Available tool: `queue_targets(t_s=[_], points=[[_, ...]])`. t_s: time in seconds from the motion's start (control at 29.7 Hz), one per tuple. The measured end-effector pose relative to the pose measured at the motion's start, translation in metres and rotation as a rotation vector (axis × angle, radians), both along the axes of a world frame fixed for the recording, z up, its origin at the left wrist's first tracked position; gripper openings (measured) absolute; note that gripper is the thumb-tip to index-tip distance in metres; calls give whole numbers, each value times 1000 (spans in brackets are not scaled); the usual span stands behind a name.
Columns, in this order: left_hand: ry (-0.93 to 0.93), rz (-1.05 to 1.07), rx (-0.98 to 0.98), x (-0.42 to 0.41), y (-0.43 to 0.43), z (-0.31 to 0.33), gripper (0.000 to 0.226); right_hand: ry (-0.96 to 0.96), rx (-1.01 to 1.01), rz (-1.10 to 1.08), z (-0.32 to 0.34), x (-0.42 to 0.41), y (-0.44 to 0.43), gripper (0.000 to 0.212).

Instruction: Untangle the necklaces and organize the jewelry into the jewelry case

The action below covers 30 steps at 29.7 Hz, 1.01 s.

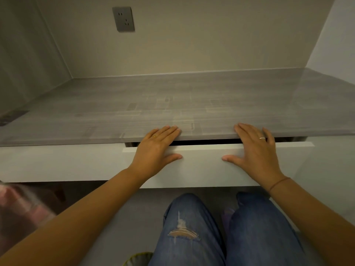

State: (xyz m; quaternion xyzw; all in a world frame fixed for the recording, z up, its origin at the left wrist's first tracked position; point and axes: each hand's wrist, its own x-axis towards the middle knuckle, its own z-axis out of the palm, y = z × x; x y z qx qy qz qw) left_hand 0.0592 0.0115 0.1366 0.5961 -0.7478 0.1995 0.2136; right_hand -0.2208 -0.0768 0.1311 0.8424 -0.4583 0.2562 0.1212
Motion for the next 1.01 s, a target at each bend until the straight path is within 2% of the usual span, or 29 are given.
queue_targets(t_s=[0.13, 0.51, 0.91, 1.01], points=[[54, 22, -87, 0, -8, -10, 62, -79, -84, -22, -7, 6, -7, 85], [57, 66, -372, -6, -27, -33, 46, -172, -199, -110, -20, 21, -18, 77], [194, 3, -326, -13, -22, -46, 40, -318, -226, -41, -32, 20, -23, 68], [110, -86, -364, -15, -28, -58, 30, -424, -256, 37, -33, 26, -23, 62]])
